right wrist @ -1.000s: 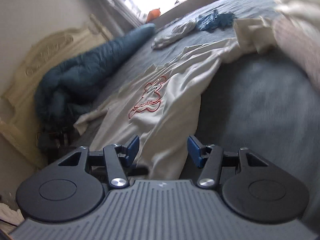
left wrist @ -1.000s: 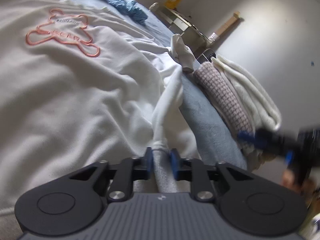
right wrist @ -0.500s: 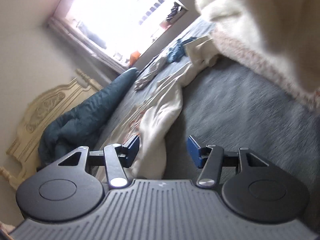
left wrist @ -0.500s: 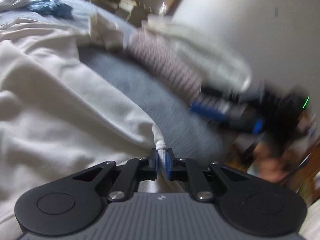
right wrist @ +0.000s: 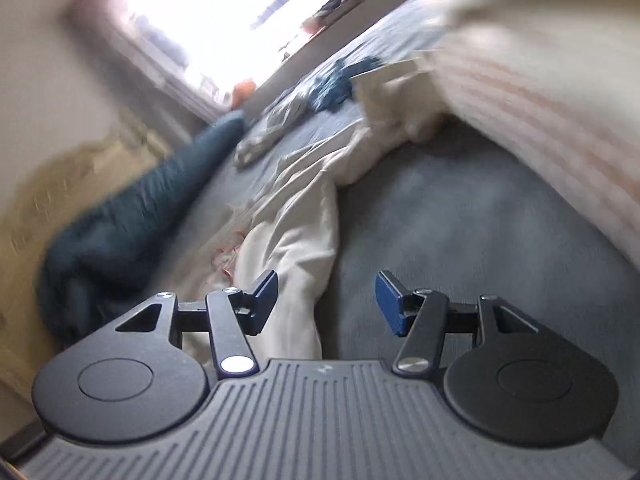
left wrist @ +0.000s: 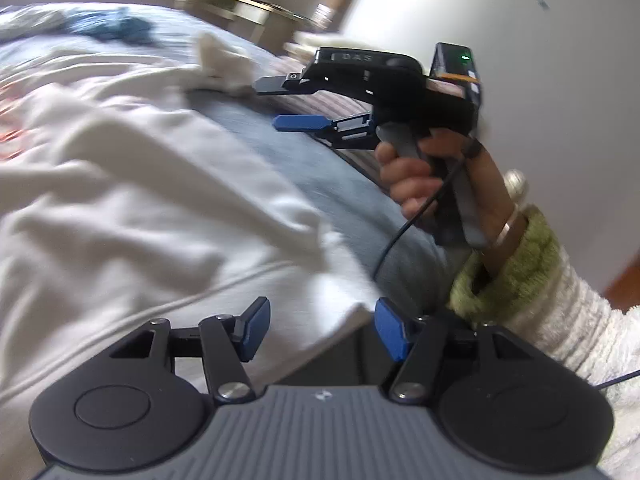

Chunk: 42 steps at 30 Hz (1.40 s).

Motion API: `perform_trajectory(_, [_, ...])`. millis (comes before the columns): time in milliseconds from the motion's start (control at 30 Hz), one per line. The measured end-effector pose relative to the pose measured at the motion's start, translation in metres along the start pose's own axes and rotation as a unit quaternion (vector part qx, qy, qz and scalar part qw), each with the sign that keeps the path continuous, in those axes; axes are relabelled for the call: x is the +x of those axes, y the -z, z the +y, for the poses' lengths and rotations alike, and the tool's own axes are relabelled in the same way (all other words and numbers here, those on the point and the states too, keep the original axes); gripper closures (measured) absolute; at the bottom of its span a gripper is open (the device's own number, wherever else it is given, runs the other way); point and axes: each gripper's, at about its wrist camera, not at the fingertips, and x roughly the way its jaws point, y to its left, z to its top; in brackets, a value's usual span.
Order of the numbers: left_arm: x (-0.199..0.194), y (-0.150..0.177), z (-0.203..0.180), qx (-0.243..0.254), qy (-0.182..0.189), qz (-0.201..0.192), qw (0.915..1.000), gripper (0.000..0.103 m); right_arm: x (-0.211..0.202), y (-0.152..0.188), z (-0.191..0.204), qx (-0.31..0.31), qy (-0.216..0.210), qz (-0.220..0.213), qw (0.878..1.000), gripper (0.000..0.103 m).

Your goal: Fold clothes

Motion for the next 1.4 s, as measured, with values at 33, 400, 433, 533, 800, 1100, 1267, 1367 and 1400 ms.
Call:
perform_trajectory(33, [-0.006,0.001,0.008,-0.013,-0.005,-0.010,0.9998,0.044,0.015,-0.008,0.004,0.002,0.012,0.005,1.000,0.049])
perform_trajectory(400, [-0.011,0.016,0.067,-0.099,0.023,-0.050,0.9936,0.047,0.172,-0.083,-0.019,0.099,0.025,0.077,0.992,0.061])
perform_trajectory(433, [-0.010,0.016,0.067,-0.097,0.026,-0.050,0.9936,0.047,0.177,-0.086,-0.019,0.096,0.033,0.081,0.992,0.074])
perform_trajectory(533, [-0.012,0.019,0.069,-0.089,0.037,-0.051,0.9940,0.047,0.172,-0.096,-0.003,0.015,0.055,0.076,0.996,0.095])
perform_trajectory(800, [-0.012,0.026,0.075,-0.095,0.055,-0.048,0.9928,0.047,0.174,-0.133,-0.003,-0.070,0.097,0.027,0.992,0.095])
perform_trajectory(1100, [-0.016,0.022,0.060,-0.074,0.042,-0.045,0.9953,0.043,0.140,-0.123,-0.004,-0.013,0.126,0.062,0.990,0.067])
perform_trajectory(1267, [-0.019,0.024,0.050,-0.059,0.038,-0.044,0.9966,0.042,0.043,-0.085,0.058,-0.125,0.103,0.077,0.984,0.056])
perform_trajectory(1367, [-0.022,0.029,0.045,-0.059,0.047,-0.040,0.9964,0.041,-0.003,-0.034,0.088,-0.177,0.077,0.100,0.976,0.053])
perform_trajectory(1400, [-0.023,0.031,0.045,-0.059,0.050,-0.037,0.9963,0.041,-0.016,-0.015,0.097,-0.192,0.072,0.109,0.973,0.053])
